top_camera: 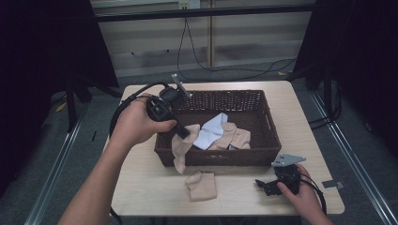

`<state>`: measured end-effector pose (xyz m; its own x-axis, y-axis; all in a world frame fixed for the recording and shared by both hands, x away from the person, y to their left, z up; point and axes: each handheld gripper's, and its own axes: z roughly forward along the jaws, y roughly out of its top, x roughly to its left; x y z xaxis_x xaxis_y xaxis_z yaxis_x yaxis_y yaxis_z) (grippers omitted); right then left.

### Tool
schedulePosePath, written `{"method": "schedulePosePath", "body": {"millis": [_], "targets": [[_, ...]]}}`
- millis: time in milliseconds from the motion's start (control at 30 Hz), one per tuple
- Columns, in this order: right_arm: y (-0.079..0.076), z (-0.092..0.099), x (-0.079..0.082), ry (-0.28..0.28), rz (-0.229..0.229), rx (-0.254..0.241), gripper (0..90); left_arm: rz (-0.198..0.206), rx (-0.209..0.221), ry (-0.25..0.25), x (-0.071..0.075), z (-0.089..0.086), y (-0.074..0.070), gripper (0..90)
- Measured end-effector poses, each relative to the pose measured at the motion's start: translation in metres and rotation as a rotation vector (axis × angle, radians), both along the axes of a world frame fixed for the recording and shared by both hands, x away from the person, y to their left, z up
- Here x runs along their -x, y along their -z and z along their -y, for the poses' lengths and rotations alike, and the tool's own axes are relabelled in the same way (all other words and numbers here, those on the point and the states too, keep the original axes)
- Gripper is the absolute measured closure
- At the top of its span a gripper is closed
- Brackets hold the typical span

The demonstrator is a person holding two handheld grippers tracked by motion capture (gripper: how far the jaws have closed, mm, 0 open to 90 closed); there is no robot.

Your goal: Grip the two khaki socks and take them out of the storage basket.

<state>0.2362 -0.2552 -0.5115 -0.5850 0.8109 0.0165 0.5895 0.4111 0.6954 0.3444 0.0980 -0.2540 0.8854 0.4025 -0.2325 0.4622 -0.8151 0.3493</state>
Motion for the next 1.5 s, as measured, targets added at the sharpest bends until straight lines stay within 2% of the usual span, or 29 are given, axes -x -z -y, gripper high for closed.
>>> {"method": "schedulePosePath", "body": {"millis": [233,767,1000,1067,1133,1167,1200,1233,1267,1300,1333,1400,1467,1500], "targets": [[0.0,0.0,0.0,0.0,-0.001,0.0,0.0,-0.002,-0.024,0.008,0.004,0.004,0.02,85.5],[0.0,0.0,0.0,0.0,-0.005,0.001,0.0,-0.04,0.014,0.025,0.011,0.009,0.057,85.1],[0.0,0.0,0.0,-0.001,-0.003,0.002,0.0,-0.058,-0.011,0.041,0.014,0.015,0.077,83.5],[0.0,0.0,0.0,0.0,-0.005,0.001,0.0,-0.064,-0.005,0.045,0.016,0.018,0.082,82.8],[0.0,0.0,0.0,0.001,-0.006,0.0,0.0,-0.055,-0.007,0.045,0.016,0.02,0.086,76.6],[0.0,0.0,0.0,-0.001,-0.003,0.002,0.0,-0.04,-0.007,0.045,0.017,0.02,0.088,67.6],[0.0,0.0,0.0,0.0,-0.005,0.0,0.0,-0.028,-0.022,0.05,0.017,0.021,0.089,60.8],[0.0,0.0,0.0,-0.002,-0.002,0.002,0.0,-0.019,-0.016,0.043,0.017,0.021,0.091,55.3],[0.0,0.0,0.0,0.0,-0.004,0.001,0.0,0.003,-0.01,0.033,0.017,0.019,0.091,46.6],[0.0,0.0,0.0,0.0,-0.004,0.001,0.0,0.003,-0.01,0.033,0.017,0.019,0.091,29.1],[0.0,0.0,0.0,-0.001,-0.003,0.002,0.0,0.006,-0.006,0.021,0.017,0.018,0.091,29.1],[0.0,0.0,0.0,0.0,-0.004,0.001,0.0,0.013,-0.003,-0.001,0.019,0.015,0.09,23.5],[0.0,0.0,0.0,-0.001,-0.004,0.002,0.0,0.03,-0.005,0.004,0.019,0.01,0.089,16.2],[0.0,0.0,0.0,0.002,-0.007,0.001,0.0,0.025,-0.01,0.001,0.019,0.007,0.088,15.1]]}}
